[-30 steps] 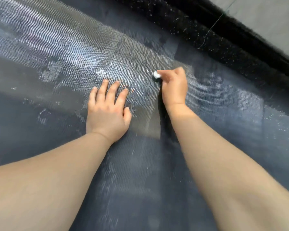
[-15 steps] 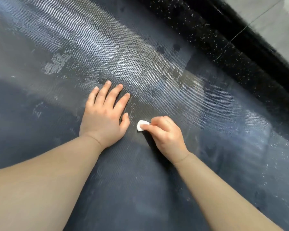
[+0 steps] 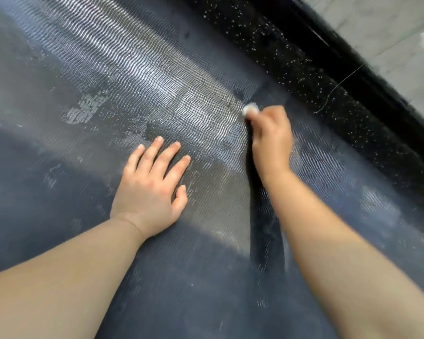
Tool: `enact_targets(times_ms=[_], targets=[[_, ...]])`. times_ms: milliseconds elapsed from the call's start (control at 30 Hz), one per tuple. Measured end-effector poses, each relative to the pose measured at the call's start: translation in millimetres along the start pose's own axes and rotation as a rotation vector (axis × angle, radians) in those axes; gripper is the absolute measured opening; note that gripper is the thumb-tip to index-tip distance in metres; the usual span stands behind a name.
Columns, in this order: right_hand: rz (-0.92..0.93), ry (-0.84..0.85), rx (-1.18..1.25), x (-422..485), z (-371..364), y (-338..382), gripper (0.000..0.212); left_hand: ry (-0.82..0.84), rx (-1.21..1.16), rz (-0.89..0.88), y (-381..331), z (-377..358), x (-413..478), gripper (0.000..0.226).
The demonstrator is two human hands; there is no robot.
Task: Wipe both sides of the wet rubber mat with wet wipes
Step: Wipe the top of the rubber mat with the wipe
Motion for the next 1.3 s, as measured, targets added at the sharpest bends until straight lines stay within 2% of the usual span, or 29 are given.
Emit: enact_targets(times_ms=[100,200,267,333,400,433,533,600,633,700,767,900,1000,1067,1167,1267,1300], targets=[[0.185,0.095,0.120,-62.0,8.1,42.4,0.021,0.003,0.003,-0.002,0.8,-1.2,-0.1,0.047],[0.389,0.238,0.079,-63.3,4.5,38.2,0.017,0.005,-0.002,-0.004,0.6,-1.9,0.1,0.047],[0.258,0.242,0.037,-27.9,0.4,6.9,0.012,0.004,-0.004,-0.002,1.4,-2.1,0.4,0.047],[0.110,0.171,-0.121,12.9,-1.0,-35.9,0.021,0.002,0.003,-0.002,2.2,-2.4,0.3,0.048],[-0.130,0.125,-0.050,43.4,-1.2,-70.1,0.015,-0.001,0.006,-0.003,2.2,-3.0,-0.4,0.048],[-0.201,0.074,-0.075,53.4,0.9,-81.5,0.021,-0.003,0.005,-0.003,1.8,-3.2,-0.6,0.048],[-0.307,-0.058,-0.246,53.4,9.6,-85.7,0.024,-0.004,0.000,-0.007,0.5,-3.5,-0.3,0.047],[-0.336,-0.112,-0.085,33.7,9.2,-62.9,0.016,-0.010,-0.003,-0.008,0.7,-3.1,0.0,0.047],[-0.263,-0.094,-0.027,20.2,9.3,-45.8,0.013,-0.014,-0.003,-0.007,0.7,-2.7,-0.2,0.047],[-0.033,-0.041,-0.029,-15.3,10.0,-7.2,0.021,-0.014,-0.002,-0.006,0.5,-2.5,0.0,0.047],[0.105,0.046,0.041,-59.1,10.4,28.6,0.027,-0.008,-0.001,-0.003,0.5,-2.9,0.4,0.047],[0.315,0.213,0.131,-95.2,14.2,58.1,0.021,0.008,-0.001,-0.002,0.8,-3.3,0.4,0.048],[0.357,0.179,0.059,-53.1,12.5,36.4,0.019,0.013,0.005,0.000,1.4,-3.9,-0.1,0.048],[0.260,0.097,-0.024,-8.4,7.9,6.9,0.020,0.016,0.010,0.000,1.5,-4.1,-0.3,0.048],[-0.048,0.051,-0.151,45.5,-2.4,-47.6,0.025,0.012,0.015,-0.005,1.7,-4.8,-0.4,0.048],[-0.361,-0.058,-0.244,58.8,3.9,-68.6,0.010,0.005,0.014,-0.006,1.6,-5.2,-0.3,0.048],[-0.378,-0.043,-0.243,57.0,3.9,-59.8,0.012,0.005,0.014,-0.007,1.3,-5.1,-0.2,0.048]])
Point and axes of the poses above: each hand's wrist, its own x-axis towards the middle knuckle, its own z-axis out of the back of the hand, y = z × x, the point moved 7 cm from there along x, towards the middle knuckle, and after that the axes turned 12 degrees about z, right-handed, at the moved point
